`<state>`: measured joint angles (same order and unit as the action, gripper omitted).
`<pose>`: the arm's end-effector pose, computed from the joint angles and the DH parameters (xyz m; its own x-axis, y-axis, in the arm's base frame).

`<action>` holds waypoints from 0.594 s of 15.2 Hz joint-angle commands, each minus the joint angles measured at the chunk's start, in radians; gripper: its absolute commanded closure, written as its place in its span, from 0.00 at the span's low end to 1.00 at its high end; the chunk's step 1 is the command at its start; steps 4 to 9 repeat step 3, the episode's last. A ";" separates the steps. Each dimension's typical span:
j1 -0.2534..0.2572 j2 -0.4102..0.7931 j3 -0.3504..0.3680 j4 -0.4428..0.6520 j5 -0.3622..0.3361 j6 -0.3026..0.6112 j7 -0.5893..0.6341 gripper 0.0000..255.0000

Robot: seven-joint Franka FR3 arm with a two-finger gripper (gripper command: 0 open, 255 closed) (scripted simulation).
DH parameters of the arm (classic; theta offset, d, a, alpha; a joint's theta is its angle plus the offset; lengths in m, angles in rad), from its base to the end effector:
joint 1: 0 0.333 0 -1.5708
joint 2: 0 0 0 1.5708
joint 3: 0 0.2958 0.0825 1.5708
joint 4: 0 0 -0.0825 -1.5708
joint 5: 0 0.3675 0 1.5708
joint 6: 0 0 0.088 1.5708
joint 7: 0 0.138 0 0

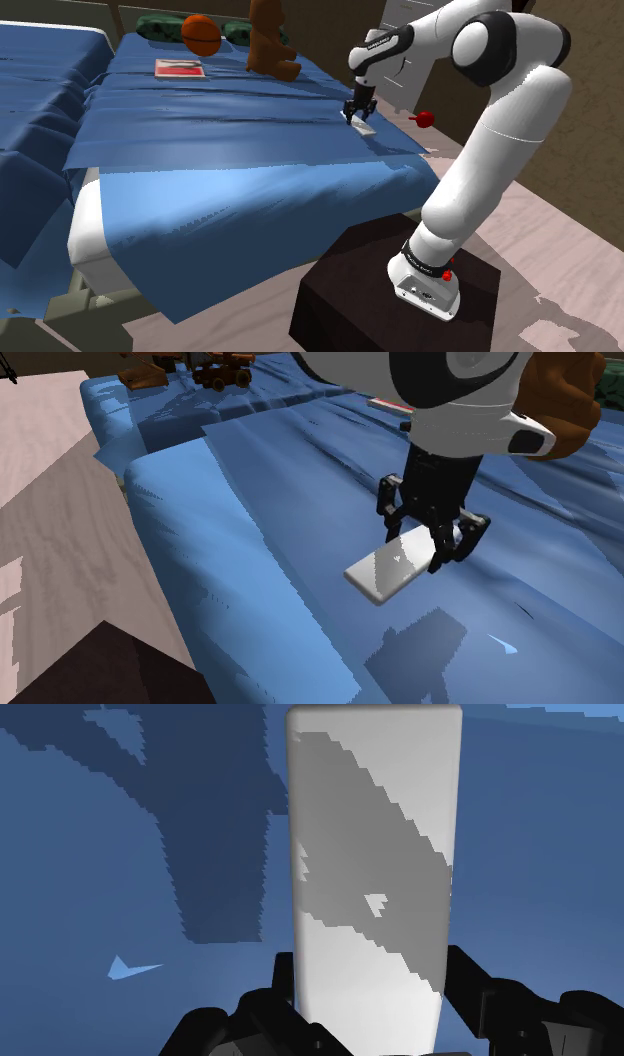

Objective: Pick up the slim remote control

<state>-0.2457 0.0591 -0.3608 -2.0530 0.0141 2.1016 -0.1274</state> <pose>0.4479 -0.3082 0.3679 0.8843 -0.4669 -0.0077 -0.4669 -0.8843 0.0078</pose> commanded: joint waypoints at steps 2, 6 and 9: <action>0.001 -0.010 0.000 0.019 -0.004 -0.028 0.003 1.00; 0.001 -0.010 0.000 0.019 -0.004 -0.028 0.003 1.00; 0.001 -0.010 0.000 0.019 -0.004 -0.028 0.003 1.00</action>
